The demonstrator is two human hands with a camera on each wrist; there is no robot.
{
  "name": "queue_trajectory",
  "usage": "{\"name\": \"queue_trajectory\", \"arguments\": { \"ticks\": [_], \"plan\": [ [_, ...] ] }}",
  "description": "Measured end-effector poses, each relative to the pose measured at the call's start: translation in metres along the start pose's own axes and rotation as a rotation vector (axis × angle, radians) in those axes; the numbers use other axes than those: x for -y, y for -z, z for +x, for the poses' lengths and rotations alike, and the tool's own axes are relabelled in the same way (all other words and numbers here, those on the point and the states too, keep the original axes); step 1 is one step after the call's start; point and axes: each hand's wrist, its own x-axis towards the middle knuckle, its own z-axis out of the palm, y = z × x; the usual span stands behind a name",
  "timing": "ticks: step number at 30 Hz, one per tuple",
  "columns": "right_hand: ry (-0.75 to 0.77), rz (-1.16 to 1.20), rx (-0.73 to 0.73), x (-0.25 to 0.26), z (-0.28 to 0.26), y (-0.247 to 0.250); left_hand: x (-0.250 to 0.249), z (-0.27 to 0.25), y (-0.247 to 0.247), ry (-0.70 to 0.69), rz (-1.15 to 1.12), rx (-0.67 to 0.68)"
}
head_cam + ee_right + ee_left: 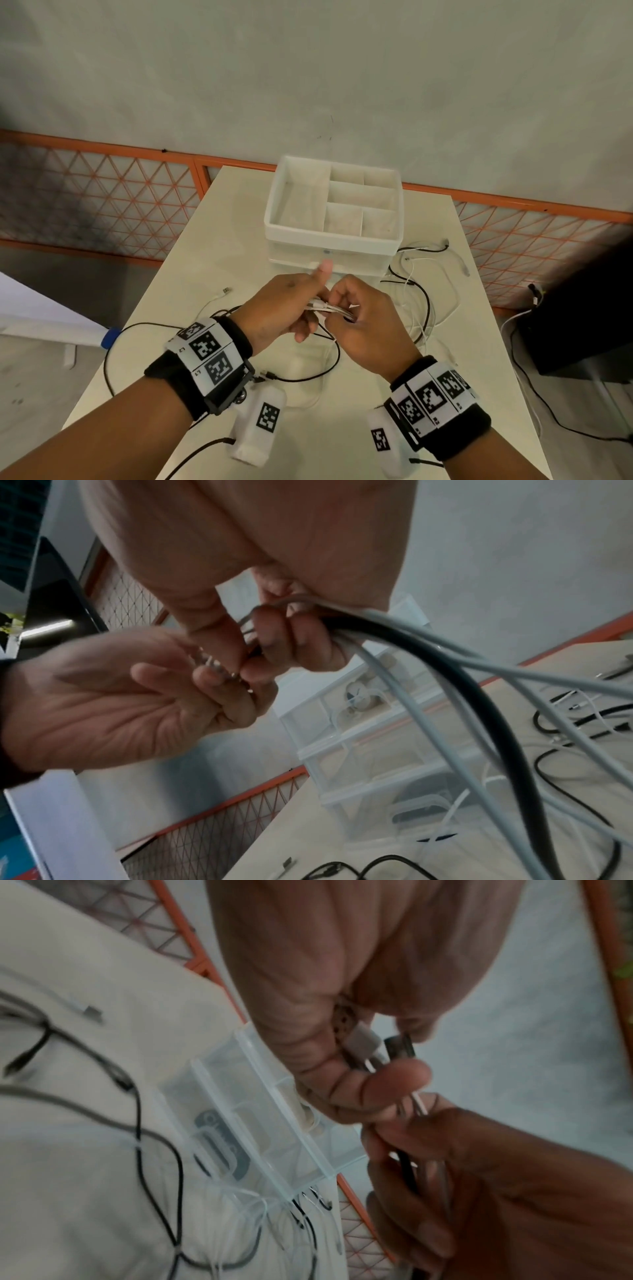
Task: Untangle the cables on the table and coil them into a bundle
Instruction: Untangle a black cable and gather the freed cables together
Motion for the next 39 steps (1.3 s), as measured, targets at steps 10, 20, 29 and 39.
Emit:
{"name": "queue_trajectory", "arguments": {
  "ticks": [10,20,29,39],
  "plan": [
    [-0.197,-0.141,0.161,-0.004,0.001,0.007,0.006,0.000,0.008,-0.068,0.070,-0.214],
    [0.079,-0.282,0.285,0.005,0.005,-0.010,-0.002,0.001,-0.011,-0.138,0.624,-0.032],
    [-0.376,-0.967,0.229,-0.053,0.012,0.062,0.003,-0.010,0.030,-0.068,0.682,-0.045],
    [-0.222,-0.455,-0.519,-0.058,0.049,0.116,0.034,0.007,0.059,0.067,0.914,0.010]
  ]
}}
